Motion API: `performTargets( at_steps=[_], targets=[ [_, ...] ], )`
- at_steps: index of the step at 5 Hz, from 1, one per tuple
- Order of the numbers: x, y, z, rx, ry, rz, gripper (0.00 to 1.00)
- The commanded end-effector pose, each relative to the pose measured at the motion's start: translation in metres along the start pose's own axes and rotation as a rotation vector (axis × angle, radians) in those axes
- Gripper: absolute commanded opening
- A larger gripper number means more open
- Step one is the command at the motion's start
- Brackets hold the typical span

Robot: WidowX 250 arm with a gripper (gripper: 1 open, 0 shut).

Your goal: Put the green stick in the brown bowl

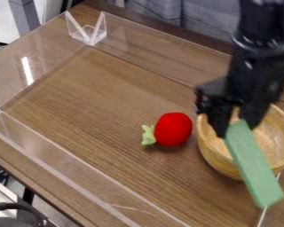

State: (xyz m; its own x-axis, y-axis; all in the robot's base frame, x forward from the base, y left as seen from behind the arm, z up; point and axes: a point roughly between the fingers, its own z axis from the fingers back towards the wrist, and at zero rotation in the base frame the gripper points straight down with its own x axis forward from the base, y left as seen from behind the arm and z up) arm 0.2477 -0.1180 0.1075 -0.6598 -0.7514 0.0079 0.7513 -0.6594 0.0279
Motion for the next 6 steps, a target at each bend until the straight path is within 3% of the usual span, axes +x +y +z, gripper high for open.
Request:
performTargets(
  at_steps=[1, 2, 4, 6],
  targets=[
    [-0.009, 0.017, 0.007, 0.063, 0.031, -0.072, 0.00],
    [-0.007, 0.024, 0.004, 0.063, 0.030, -0.110, 0.00],
    [-0.026, 0.003, -0.005, 0.062, 0.041, 0.046, 0.00],
    [-0.044, -0.001, -0.015, 0.063, 0.047, 0.082, 0.00]
  ],
)
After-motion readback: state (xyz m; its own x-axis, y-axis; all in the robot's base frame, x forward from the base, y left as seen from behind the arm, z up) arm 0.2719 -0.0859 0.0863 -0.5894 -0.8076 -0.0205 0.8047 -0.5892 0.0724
